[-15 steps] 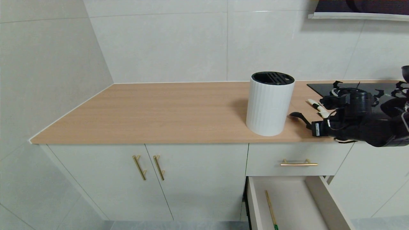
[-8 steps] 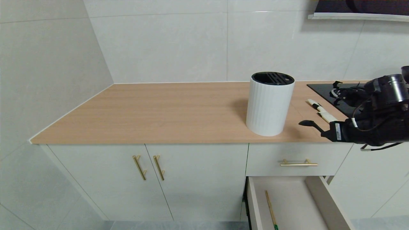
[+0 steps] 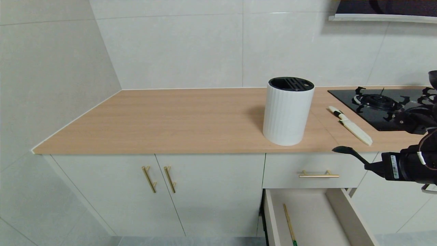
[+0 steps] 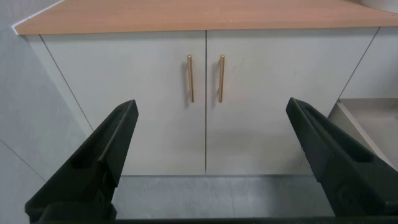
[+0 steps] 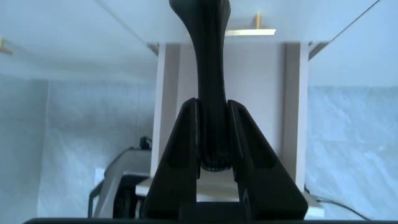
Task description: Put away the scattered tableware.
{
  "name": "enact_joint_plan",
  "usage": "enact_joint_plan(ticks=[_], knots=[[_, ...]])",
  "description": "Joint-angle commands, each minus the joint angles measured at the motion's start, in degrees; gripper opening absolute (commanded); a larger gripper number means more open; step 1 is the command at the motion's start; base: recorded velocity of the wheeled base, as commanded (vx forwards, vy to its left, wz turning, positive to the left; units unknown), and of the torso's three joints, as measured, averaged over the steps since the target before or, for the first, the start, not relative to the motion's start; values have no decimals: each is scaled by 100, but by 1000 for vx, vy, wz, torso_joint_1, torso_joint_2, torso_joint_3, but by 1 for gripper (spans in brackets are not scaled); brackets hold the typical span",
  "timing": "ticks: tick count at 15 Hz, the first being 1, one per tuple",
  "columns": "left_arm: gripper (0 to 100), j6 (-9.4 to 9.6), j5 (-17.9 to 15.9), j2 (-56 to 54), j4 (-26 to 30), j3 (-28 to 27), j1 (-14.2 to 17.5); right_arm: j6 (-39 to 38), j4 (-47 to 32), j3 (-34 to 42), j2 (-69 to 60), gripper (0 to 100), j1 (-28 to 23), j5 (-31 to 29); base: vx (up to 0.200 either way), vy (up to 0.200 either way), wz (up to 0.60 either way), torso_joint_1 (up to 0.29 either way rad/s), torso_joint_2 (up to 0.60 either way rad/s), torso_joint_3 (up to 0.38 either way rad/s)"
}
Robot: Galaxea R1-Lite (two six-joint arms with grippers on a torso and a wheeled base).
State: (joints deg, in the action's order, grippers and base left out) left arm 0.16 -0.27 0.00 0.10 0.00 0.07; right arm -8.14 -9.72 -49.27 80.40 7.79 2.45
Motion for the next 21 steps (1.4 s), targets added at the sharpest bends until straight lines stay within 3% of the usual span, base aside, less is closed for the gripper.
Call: enact_joint_plan(ticks=[1,13,21], knots=[[100,-7,0,0,-1,0,1,67,5,155,-6,0,30,10,0,0,0,0,0,0],[100,2,0,0,-1,0,1,190,75,260,424,0,38,-25,0,0,0,0,0,0],[100,2,0,0,-1,0,1,234,75,296,618,0,47,-25,0,0,0,-171,408,237]])
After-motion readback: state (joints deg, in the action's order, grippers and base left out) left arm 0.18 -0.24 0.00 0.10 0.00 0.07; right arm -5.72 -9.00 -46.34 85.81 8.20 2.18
